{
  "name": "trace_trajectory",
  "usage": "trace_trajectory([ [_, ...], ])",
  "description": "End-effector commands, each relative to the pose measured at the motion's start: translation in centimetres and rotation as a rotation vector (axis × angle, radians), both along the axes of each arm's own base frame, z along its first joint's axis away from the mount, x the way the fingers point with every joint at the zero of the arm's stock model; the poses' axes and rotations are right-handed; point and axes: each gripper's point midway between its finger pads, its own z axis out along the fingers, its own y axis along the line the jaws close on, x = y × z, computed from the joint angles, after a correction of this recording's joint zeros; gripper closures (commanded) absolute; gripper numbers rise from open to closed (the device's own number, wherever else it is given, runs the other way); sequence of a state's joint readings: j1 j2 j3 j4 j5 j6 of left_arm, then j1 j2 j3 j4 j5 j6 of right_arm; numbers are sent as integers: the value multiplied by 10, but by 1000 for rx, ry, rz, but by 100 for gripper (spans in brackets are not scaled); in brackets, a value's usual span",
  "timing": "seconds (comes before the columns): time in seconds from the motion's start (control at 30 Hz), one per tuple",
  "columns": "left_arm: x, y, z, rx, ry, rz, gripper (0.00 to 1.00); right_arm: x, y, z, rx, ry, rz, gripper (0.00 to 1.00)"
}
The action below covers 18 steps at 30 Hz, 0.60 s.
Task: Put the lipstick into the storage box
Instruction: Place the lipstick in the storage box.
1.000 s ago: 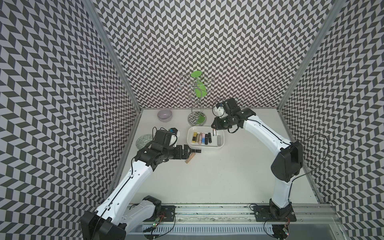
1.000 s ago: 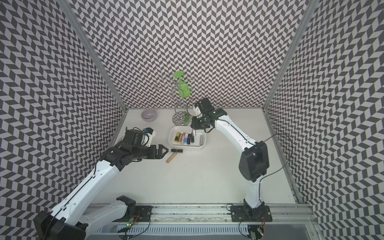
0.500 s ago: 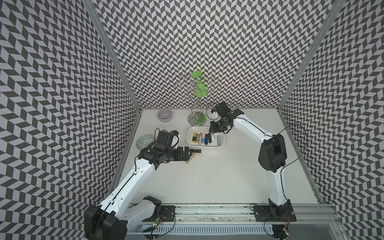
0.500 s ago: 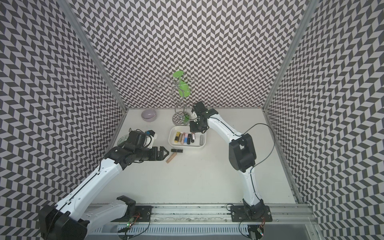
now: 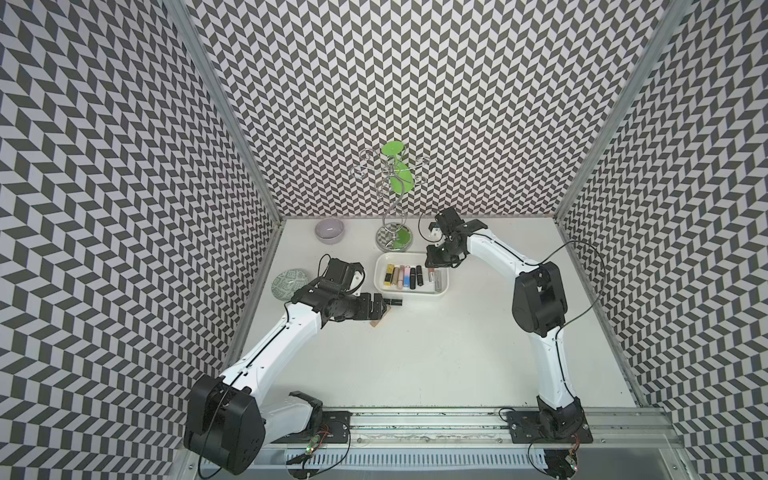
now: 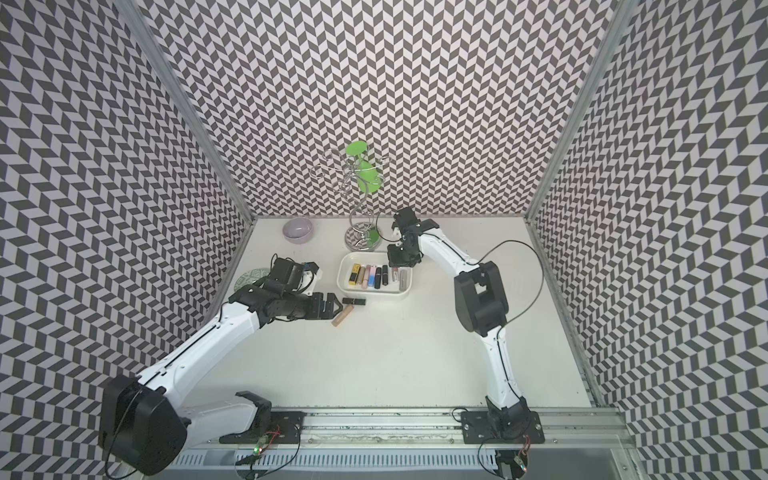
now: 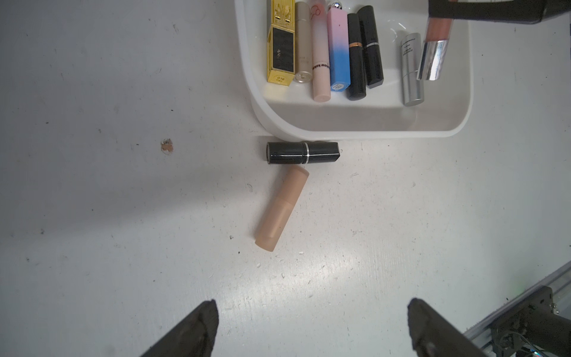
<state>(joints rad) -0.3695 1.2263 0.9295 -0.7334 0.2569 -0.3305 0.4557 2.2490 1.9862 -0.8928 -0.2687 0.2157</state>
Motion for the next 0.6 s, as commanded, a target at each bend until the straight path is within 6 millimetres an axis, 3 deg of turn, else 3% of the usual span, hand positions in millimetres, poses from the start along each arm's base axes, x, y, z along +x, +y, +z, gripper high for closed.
trace_trajectory([
  [0.0,12,-3,11,-18,-45,-9,1,12,8,0,32,-26,15,82],
  [0.57,20,0,-1,-1,-14,-2,1,21,18,-31,63,18,16,80],
])
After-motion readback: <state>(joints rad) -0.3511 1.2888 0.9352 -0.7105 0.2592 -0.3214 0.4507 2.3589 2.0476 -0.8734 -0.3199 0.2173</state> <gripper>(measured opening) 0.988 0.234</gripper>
